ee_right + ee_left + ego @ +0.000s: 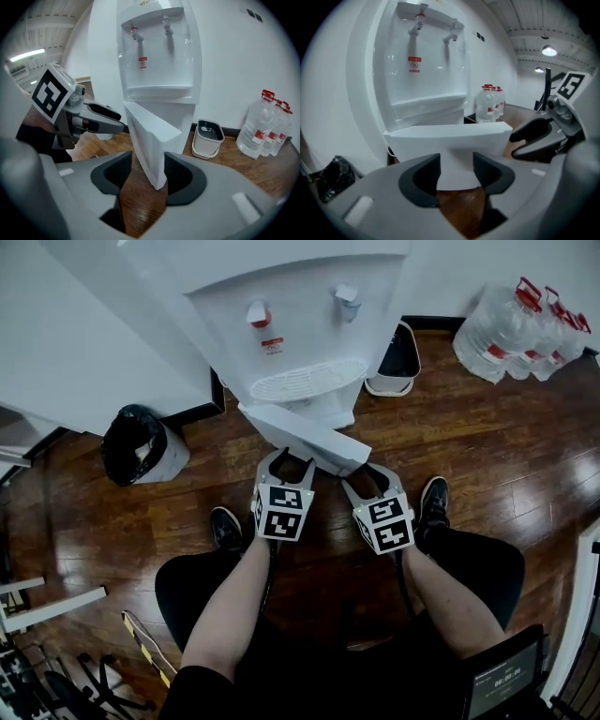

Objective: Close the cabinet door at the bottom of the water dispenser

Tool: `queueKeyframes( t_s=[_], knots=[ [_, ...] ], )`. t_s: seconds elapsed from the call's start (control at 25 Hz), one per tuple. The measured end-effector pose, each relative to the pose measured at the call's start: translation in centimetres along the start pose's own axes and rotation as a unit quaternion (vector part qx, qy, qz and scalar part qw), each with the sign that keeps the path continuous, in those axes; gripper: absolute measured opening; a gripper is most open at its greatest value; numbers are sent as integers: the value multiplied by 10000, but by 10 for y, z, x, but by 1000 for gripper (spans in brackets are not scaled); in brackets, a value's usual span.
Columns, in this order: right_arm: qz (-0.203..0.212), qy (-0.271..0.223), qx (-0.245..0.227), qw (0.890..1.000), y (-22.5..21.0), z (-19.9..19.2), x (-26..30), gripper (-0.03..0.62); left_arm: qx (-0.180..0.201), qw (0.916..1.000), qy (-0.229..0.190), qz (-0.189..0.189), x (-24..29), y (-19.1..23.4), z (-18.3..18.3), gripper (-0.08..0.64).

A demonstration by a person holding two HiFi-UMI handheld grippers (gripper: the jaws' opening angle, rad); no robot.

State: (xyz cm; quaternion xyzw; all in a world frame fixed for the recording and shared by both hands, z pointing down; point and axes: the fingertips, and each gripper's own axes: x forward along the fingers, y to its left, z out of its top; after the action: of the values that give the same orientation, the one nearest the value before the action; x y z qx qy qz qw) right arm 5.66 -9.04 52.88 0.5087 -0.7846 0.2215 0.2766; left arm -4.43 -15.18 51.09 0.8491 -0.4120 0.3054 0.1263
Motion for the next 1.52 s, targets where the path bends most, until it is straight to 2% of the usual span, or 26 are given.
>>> queueKeyframes(
  t_s=[0.2, 0.36, 0.48, 0.68, 0.96, 1.4, 1.52],
  knots=[
    [-290, 267, 163, 9991, -23, 2, 13, 245, -1110, 9935, 143, 210, 23, 18, -3, 236],
    [-338, 271, 308, 9986, -36, 11, 29, 294, -1225, 9921, 68, 242, 34, 21, 6, 236],
    [-485, 196, 410, 9978, -50, 24, 37, 298, -1276, 9914, 114, 282, 39, 18, 2, 236],
    [-711, 196, 336, 9967, -69, 33, 53, 309, -1877, 9812, 125, 431, 47, 27, -5, 236],
    [-827, 152, 217, 9962, -92, 48, 68, 313, -2038, 9765, -121, 685, 54, 53, 13, 236],
    [-479, 134, -165, 9986, -107, 63, 86, 316, -2145, 9727, -12, 881, 63, 60, 17, 236],
    [-419, 143, -201, 9988, -107, 63, 88, 316, -2291, 9689, 0, 930, 64, 61, 17, 236]
  ],
)
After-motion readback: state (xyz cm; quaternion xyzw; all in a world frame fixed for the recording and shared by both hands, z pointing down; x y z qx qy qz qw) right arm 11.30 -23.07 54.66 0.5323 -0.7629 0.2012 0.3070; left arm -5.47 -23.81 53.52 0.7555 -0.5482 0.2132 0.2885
